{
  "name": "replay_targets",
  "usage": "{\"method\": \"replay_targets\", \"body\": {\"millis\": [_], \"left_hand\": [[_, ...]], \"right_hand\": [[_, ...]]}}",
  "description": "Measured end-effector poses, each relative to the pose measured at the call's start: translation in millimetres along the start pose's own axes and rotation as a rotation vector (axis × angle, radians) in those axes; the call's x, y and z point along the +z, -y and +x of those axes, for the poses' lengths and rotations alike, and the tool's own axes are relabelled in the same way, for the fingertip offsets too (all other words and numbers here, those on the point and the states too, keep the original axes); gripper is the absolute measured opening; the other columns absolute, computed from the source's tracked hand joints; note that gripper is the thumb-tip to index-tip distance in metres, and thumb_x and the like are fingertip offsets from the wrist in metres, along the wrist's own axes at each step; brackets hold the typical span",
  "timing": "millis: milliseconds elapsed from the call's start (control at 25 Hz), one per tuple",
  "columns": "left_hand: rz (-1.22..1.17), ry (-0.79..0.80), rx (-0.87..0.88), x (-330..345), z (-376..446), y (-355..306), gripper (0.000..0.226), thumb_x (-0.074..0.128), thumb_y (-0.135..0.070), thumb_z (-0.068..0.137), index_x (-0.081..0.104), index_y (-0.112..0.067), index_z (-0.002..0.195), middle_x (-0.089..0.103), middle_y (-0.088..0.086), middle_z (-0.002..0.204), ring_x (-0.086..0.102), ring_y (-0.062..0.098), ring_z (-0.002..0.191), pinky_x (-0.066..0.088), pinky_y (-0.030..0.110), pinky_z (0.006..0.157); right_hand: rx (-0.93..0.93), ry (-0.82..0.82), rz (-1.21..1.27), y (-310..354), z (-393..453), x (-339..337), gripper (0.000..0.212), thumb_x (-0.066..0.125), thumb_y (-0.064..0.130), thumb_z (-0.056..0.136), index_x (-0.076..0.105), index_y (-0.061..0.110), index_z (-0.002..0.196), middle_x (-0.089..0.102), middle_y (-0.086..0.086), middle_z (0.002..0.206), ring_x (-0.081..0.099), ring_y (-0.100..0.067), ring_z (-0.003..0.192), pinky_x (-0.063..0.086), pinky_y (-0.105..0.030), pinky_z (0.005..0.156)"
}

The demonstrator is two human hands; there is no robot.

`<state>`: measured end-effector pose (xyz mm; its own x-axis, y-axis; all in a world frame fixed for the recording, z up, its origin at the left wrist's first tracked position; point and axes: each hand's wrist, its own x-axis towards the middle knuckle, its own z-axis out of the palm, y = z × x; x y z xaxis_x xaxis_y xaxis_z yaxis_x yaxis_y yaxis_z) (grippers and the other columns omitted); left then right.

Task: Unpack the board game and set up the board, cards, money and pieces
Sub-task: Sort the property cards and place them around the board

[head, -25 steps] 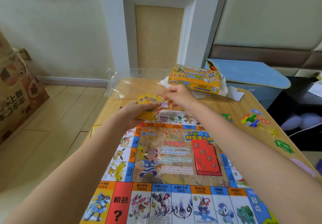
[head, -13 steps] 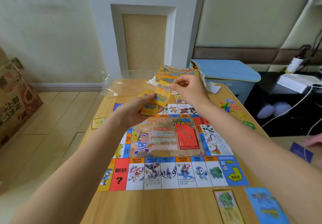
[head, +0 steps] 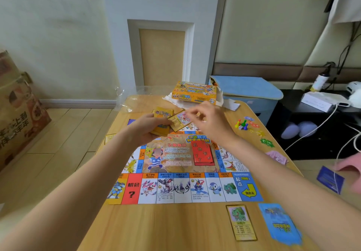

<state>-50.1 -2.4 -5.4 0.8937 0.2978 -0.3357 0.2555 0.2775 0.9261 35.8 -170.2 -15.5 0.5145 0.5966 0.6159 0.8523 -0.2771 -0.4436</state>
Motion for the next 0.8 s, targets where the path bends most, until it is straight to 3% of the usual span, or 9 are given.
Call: {"method": "replay_targets", "body": {"millis": [80,200,360,480,600,800], "left_hand": [[0.005,0.014,-0.002,1.3,-1.6,-3.7,0.007,0.057,0.003,0.087,0.054,-0.003,0.088,0.063,0.013,0.082,0.067,0.014,0.054,0.056,0.020,0.052],[0.088,0.038,-0.024,6.6,-1.5,-10.2,0.012,0.059,0.001,0.086,0.054,-0.005,0.095,0.064,0.012,0.088,0.068,0.018,0.066,0.058,0.022,0.057],[0.163,0.029,-0.019,12.0,0.9,-15.7,0.012,0.060,0.002,0.085,0.055,-0.007,0.091,0.064,0.011,0.087,0.066,0.019,0.072,0.057,0.024,0.059],[0.118,-0.033,0.067,10.0,9.7,-17.8,0.025,0.062,0.001,0.084,0.057,0.000,0.108,0.064,0.012,0.091,0.065,0.021,0.077,0.057,0.023,0.058],[0.076,-0.087,0.135,6.8,16.7,-18.7,0.034,0.062,-0.001,0.085,0.057,0.001,0.119,0.066,0.012,0.092,0.065,0.020,0.078,0.056,0.025,0.064],[0.058,-0.092,0.241,2.6,12.3,-27.2,0.018,0.058,0.000,0.087,0.062,-0.004,0.105,0.065,0.008,0.085,0.066,0.011,0.059,0.055,0.018,0.053]], "right_hand": [[0.231,-0.060,0.125,0.4,10.1,-13.2,0.015,0.055,0.011,0.092,0.068,0.004,0.091,0.067,-0.004,0.083,0.055,-0.007,0.072,0.047,-0.022,0.067],[0.426,0.050,0.348,-1.7,13.4,-19.4,0.015,0.048,0.007,0.095,0.061,0.008,0.102,0.066,-0.008,0.099,0.058,-0.011,0.072,0.052,-0.023,0.063],[0.493,0.176,0.420,1.5,15.2,-17.9,0.028,0.053,0.000,0.090,0.056,0.014,0.114,0.062,-0.005,0.104,0.060,-0.015,0.078,0.054,-0.027,0.069],[0.544,0.198,0.470,3.7,20.6,-15.8,0.032,0.061,-0.005,0.085,0.058,0.008,0.114,0.058,-0.008,0.095,0.057,-0.014,0.065,0.051,-0.015,0.061],[0.536,0.212,0.518,3.3,25.2,-11.6,0.032,0.064,-0.007,0.082,0.060,0.005,0.111,0.058,-0.007,0.084,0.058,-0.017,0.062,0.053,-0.016,0.060],[0.579,0.259,0.659,8.3,36.9,-6.5,0.034,0.066,-0.006,0.080,0.055,0.008,0.109,0.063,-0.010,0.080,0.062,-0.016,0.065,0.053,-0.019,0.058]]}}
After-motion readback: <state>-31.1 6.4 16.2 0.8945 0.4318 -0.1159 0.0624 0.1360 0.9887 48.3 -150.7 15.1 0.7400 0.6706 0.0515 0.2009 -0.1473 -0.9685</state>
